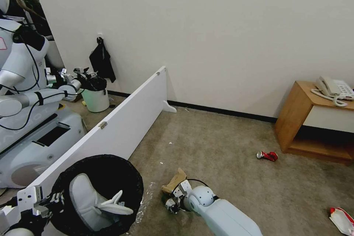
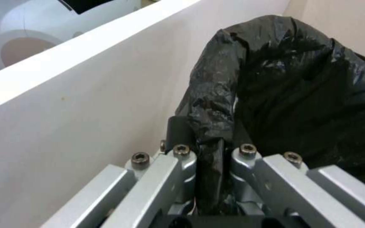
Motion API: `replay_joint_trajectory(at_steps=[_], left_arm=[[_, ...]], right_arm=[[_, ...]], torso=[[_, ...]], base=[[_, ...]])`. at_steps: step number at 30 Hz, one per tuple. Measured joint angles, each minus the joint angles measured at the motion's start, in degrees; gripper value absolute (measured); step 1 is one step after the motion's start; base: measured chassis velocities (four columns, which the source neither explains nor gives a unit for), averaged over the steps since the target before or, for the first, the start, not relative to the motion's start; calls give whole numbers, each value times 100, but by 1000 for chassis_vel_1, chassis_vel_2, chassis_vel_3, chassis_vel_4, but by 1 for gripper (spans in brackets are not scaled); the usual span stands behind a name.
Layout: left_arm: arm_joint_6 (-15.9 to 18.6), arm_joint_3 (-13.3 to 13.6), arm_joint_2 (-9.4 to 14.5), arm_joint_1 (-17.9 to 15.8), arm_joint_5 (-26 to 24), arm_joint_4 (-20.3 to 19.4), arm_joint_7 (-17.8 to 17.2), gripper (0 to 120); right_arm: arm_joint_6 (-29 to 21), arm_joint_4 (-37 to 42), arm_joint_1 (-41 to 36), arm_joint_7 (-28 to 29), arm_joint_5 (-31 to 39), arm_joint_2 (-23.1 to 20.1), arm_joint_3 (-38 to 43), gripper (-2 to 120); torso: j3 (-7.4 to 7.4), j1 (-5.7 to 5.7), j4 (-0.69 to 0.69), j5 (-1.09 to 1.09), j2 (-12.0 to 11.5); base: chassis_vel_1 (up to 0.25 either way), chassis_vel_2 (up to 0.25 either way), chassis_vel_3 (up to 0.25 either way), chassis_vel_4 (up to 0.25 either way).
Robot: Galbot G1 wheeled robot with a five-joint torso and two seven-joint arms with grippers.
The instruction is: Pick up the trash bin, then pick up the garbage from the floor and place it into the trash bin.
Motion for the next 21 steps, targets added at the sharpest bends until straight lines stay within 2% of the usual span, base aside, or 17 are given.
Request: replay_joint_trajectory(at_steps=[7, 9, 10, 12, 13, 15, 16, 19, 20, 21], left_arm=[[5, 113, 44, -10, 50, 0, 0, 4], [8, 141, 97, -18, 52, 0, -5, 4], [8, 141, 97, -18, 52, 0, -5, 4], [17, 218, 151, -25, 56, 0, -16, 4], [17, 218, 151, -25, 56, 0, -16, 4], [26, 355, 204, -25, 101, 0, -17, 4], [27, 554, 274, -62, 163, 0, -20, 4], [30, 675, 316, -98, 198, 0, -25, 4], [33, 763, 349, -121, 210, 0, -32, 4], [40, 869, 402, -137, 219, 0, -35, 4]], right_arm=[[-7, 801, -111, 112, 307, -335, 318, 28], [-7, 1512, -282, 109, 521, -770, 456, 28], [-7, 1512, -282, 109, 521, -770, 456, 28], [-9, 2085, -542, 136, 601, -1293, 680, 28], [-9, 2085, -542, 136, 601, -1293, 680, 28], [16, 2672, -830, 200, 678, -1693, 1004, 28], [129, 3324, -1203, 204, 673, -2016, 1502, 28], [191, 3759, -1438, 205, 761, -2198, 1889, 28], [298, 4068, -1618, 203, 806, -2343, 2146, 28], [631, 4443, -1872, 142, 827, -2563, 2492, 28]], torso=[[0, 0, 2, 1, 0], [0, 0, 1, 2, 0], [0, 0, 1, 2, 0], [0, 0, -3, 0, -1], [0, 0, -3, 0, -1], [0, 0, -2, 3, -1], [0, 0, 0, 2, -2], [-1, 0, -2, 2, -1], [-1, 0, -1, 2, -1], [0, 0, -2, 2, -1]], base=[[0, 0, 0, 0], [0, 0, 0, 0], [0, 0, 0, 0], [0, 0, 0, 0], [0, 0, 0, 0], [0, 0, 0, 0], [0, 0, 0, 0], [0, 0, 0, 0], [0, 0, 0, 0], [0, 0, 0, 0]])
